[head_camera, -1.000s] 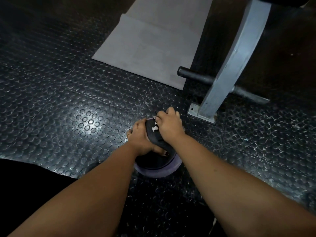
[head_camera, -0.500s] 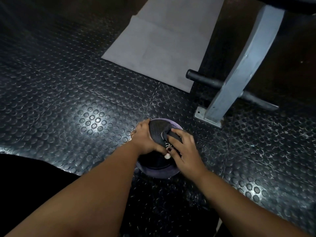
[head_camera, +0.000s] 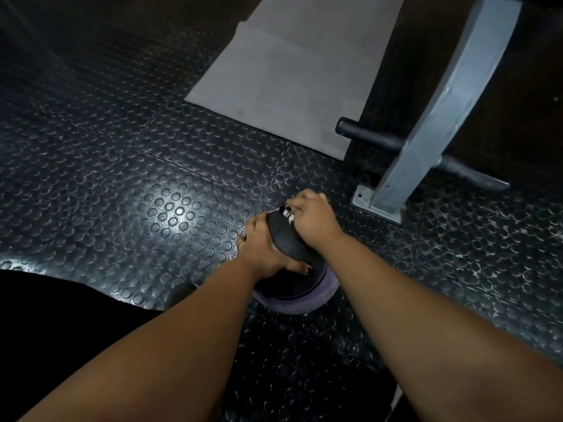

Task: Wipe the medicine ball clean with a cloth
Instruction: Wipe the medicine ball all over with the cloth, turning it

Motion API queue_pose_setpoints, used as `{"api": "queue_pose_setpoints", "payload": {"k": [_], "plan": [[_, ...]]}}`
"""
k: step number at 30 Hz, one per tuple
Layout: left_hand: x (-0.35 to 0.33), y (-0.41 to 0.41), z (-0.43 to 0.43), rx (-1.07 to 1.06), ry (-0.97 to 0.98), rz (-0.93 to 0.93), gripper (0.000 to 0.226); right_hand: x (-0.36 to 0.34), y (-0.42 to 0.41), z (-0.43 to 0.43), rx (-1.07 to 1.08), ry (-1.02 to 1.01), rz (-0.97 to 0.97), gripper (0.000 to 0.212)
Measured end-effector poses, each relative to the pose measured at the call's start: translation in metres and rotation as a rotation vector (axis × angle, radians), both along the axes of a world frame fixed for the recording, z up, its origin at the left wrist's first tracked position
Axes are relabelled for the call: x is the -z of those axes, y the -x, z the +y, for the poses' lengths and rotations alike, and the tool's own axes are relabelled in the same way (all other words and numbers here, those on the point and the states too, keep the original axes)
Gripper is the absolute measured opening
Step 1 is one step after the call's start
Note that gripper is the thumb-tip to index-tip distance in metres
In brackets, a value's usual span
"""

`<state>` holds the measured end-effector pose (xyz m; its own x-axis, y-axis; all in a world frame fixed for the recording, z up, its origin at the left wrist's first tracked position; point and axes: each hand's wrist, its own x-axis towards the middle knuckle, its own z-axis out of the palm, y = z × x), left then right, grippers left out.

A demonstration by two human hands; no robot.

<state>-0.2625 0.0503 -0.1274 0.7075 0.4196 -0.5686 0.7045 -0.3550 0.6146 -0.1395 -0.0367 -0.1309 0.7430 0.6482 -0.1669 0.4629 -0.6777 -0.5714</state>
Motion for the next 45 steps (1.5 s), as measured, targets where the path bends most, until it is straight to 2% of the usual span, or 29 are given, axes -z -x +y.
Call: {"api": "queue_pose_setpoints", "payload": {"k": [2,5,8,15,18,22,25,28,34,37,45], "plan": [[0.001,0.002,-0.003,-0.015,0.001,-0.024,0.166,0.004,-0.011,0.011,0.001,0.076,0.068,0.033],[0.005,0.002,-0.002,-0.056,0.014,-0.049,0.152,0.002,-0.011,0.006,-0.026,0.101,0.058,0.033],[0.009,0.001,0.001,-0.089,0.044,-0.060,0.146,0.000,0.002,-0.020,0.039,-0.008,0.016,0.032],[0.008,-0.003,0.002,-0.159,0.105,-0.068,0.146,0.000,0.059,-0.078,0.392,-0.253,-0.006,0.025],[0.007,-0.003,0.001,-0.213,0.105,-0.070,0.153,0.003,0.086,-0.094,0.459,-0.322,0.007,0.017],[0.004,-0.001,-0.003,-0.168,0.082,-0.069,0.144,0.002,0.080,-0.091,0.425,-0.309,-0.042,0.018],[0.003,0.000,-0.005,-0.122,0.049,-0.044,0.157,-0.002,0.054,-0.071,0.344,-0.253,-0.107,0.030],[0.003,-0.001,-0.007,-0.112,0.033,-0.029,0.156,-0.002,0.024,-0.051,0.263,-0.161,-0.069,0.037],[0.001,-0.002,-0.014,-0.050,-0.036,-0.019,0.151,-0.005,-0.017,-0.002,-0.023,0.006,0.001,0.033],[0.000,-0.002,-0.018,-0.059,-0.024,-0.007,0.148,-0.007,-0.020,0.010,-0.101,0.020,0.056,0.030],[0.009,-0.003,-0.009,-0.351,0.123,-0.044,0.158,-0.012,-0.006,-0.060,0.135,-0.068,0.051,0.024]]}}
